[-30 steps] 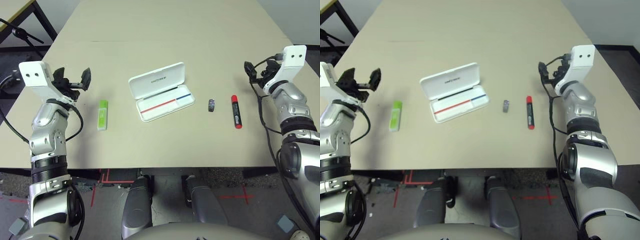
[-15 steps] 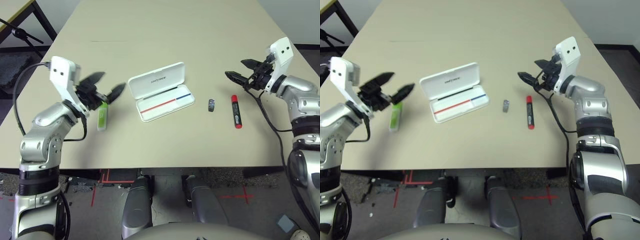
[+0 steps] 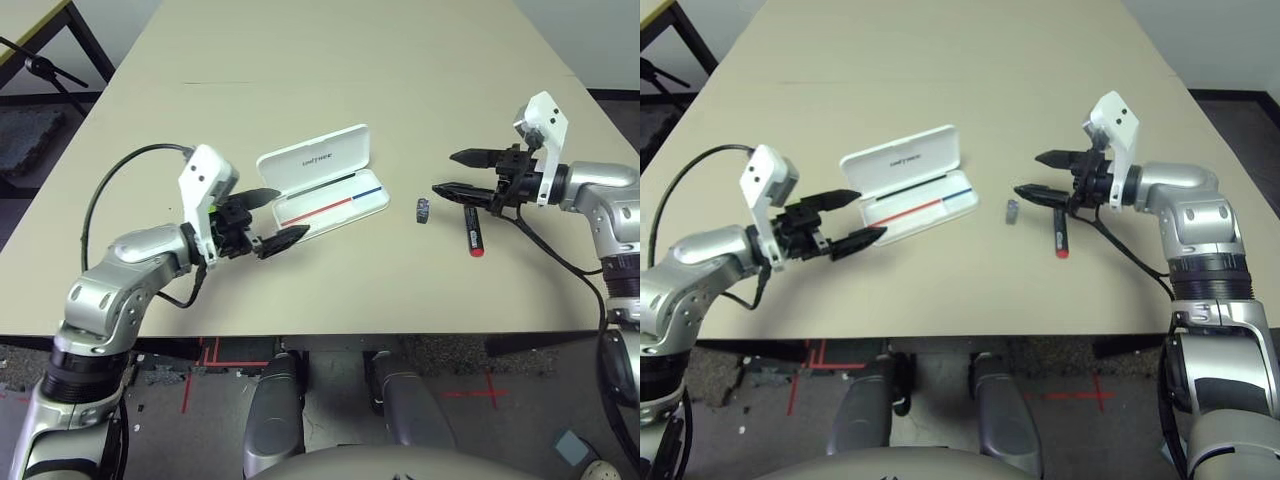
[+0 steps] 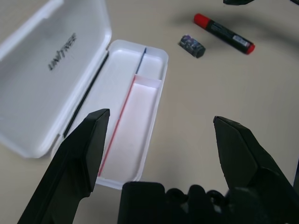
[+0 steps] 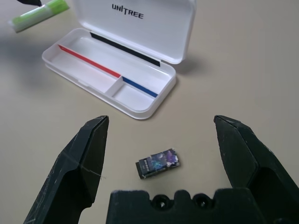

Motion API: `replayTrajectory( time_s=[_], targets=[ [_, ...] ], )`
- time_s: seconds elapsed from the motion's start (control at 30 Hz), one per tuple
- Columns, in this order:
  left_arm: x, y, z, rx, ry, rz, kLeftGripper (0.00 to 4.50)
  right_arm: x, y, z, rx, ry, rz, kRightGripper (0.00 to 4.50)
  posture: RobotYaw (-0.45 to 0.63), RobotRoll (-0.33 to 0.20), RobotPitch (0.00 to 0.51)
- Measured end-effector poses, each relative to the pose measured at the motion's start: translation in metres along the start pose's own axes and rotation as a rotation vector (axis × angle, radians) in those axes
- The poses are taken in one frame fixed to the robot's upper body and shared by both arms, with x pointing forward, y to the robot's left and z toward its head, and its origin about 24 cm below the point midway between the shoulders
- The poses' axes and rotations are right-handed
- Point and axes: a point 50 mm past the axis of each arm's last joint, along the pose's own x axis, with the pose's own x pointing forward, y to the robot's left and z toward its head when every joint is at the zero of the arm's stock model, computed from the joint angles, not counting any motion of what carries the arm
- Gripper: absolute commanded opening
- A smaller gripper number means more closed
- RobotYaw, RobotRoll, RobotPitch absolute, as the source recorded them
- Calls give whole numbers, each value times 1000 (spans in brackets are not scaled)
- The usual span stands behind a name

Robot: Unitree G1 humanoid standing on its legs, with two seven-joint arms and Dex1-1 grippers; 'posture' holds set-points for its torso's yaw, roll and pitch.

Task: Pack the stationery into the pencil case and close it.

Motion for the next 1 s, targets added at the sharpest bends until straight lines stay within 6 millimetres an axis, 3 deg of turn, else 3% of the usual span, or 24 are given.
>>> replayTrajectory(
  time_s=[0.4, 0.7, 0.83, 1.0],
  targets=[
    [26, 0, -22, 66, 196, -40, 4482, 3, 3, -1, -8, 12, 7, 4500, -3, 0, 196],
    [37, 0, -29, 76, 251, -71, 4482, 5, 2, -2, -7, 12, -19, 4500, -13, 0, 194],
    [37, 0, -32, 69, 267, -83, 3609, 5, 3, -4, -5, 14, -19, 4500, -16, 0, 197],
    [37, 2, -31, 74, 267, -84, 1575, 5, 4, -6, -2, 17, -18, 4500, -16, 0, 200]
  ],
)
